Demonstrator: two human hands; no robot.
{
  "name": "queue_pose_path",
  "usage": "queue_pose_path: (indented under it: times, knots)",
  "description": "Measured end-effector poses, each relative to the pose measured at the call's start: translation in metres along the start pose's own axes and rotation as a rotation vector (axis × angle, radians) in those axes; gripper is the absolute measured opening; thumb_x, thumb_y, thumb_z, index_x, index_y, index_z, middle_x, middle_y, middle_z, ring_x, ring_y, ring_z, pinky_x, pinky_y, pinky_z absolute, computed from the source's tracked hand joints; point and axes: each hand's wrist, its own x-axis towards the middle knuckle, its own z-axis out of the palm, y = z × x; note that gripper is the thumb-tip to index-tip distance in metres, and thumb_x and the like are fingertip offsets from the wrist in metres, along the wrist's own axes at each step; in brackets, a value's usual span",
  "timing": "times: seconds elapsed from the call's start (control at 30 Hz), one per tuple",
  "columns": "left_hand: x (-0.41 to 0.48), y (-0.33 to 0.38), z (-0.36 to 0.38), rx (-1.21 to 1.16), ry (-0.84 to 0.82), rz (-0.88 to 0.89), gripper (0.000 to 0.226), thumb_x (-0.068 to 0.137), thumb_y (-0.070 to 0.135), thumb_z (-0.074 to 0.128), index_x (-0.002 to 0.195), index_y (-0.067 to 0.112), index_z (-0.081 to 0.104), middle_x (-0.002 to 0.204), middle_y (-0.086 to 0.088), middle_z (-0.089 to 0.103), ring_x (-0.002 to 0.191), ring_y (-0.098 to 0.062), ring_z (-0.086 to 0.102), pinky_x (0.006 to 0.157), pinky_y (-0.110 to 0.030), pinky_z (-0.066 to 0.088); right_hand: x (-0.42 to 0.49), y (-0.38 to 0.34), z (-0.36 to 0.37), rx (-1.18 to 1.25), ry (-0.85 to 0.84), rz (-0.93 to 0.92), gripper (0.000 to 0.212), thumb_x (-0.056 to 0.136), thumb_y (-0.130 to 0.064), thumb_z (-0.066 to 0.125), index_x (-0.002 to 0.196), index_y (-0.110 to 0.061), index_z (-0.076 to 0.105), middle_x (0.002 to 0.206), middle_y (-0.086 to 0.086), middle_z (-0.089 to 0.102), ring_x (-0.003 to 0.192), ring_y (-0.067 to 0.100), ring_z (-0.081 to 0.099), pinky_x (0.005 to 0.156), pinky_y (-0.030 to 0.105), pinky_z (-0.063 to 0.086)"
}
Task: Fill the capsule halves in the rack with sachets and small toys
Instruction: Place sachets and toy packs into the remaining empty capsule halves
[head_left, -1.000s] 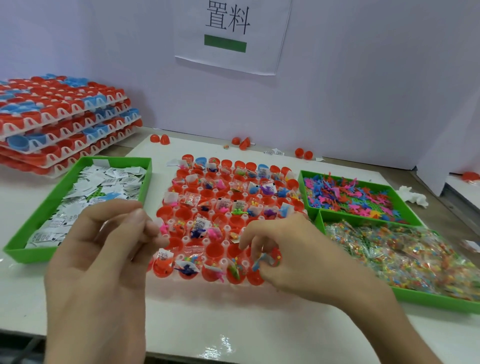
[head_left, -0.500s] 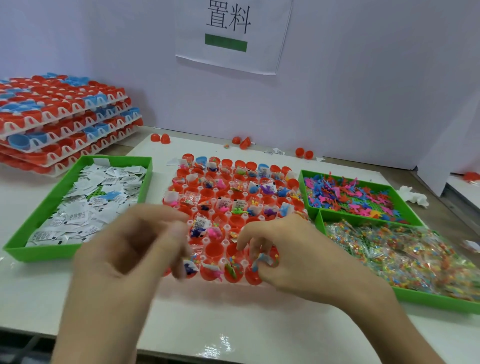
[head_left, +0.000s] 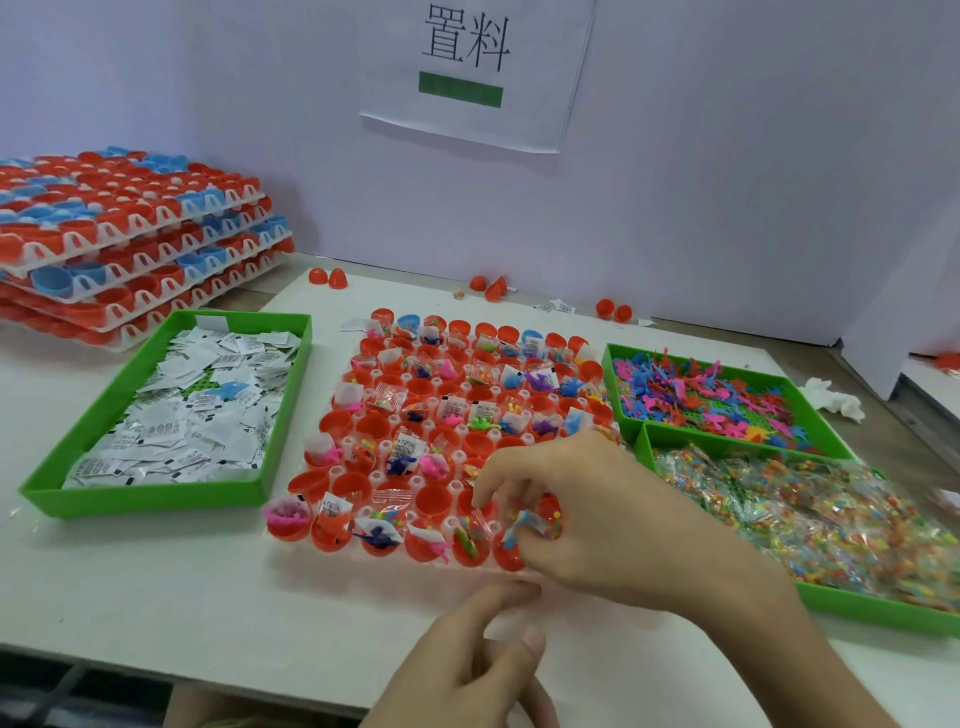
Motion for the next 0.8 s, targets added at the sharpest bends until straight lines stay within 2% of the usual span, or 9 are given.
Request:
queue_pose_path:
  times: [0.13, 0.43, 0.63, 0.8]
  knots:
    - [0.005, 0.0, -0.003, -0.052, -0.046, -0.024, 0.024, 0.104, 0.028, 0.047, 0.126, 0.037, 0.045, 0.079, -0.006, 0.075, 0.039, -0.005, 0.044, 0.047, -0.014, 0.036, 0.002, 0.0, 0.002, -0.007, -0.017, -0.004, 0.034, 0.079, -0.017, 0.061, 0.105, -0.038, 0.063, 0.085, -0.018, 0.064, 0.084, 0.003, 0.062, 0.07, 0.029, 0.056]
    - [0.008, 0.002, 0.0, -0.081, -0.054, -0.027, 0.021, 0.105, 0.028, 0.044, 0.125, 0.035, 0.046, 0.083, -0.007, 0.075, 0.041, -0.009, 0.043, 0.046, -0.016, 0.036, 0.005, 0.005, 0.008, -0.031, -0.029, 0.014, 0.032, 0.081, -0.016, 0.065, 0.106, -0.037, 0.067, 0.084, -0.018, 0.068, 0.087, -0.001, 0.061, 0.074, 0.021, 0.053]
    - [0.008, -0.002, -0.001, -0.082, -0.053, 0.006, 0.022, 0.103, 0.027, 0.047, 0.124, 0.033, 0.046, 0.079, -0.007, 0.074, 0.038, -0.007, 0.043, 0.046, -0.015, 0.035, 0.004, 0.01, 0.006, 0.008, -0.059, 0.016, 0.03, 0.085, -0.022, 0.068, 0.11, -0.038, 0.066, 0.094, -0.019, 0.068, 0.094, -0.003, 0.061, 0.081, 0.025, 0.055]
    - [0.007, -0.001, -0.002, -0.073, -0.05, 0.026, 0.021, 0.102, 0.024, 0.049, 0.123, 0.029, 0.048, 0.075, -0.008, 0.072, 0.036, -0.001, 0.045, 0.045, -0.012, 0.035, 0.0, 0.014, 0.003, 0.05, -0.065, 0.011, 0.033, 0.084, -0.025, 0.069, 0.113, -0.039, 0.066, 0.1, -0.018, 0.067, 0.096, -0.002, 0.06, 0.082, 0.026, 0.054]
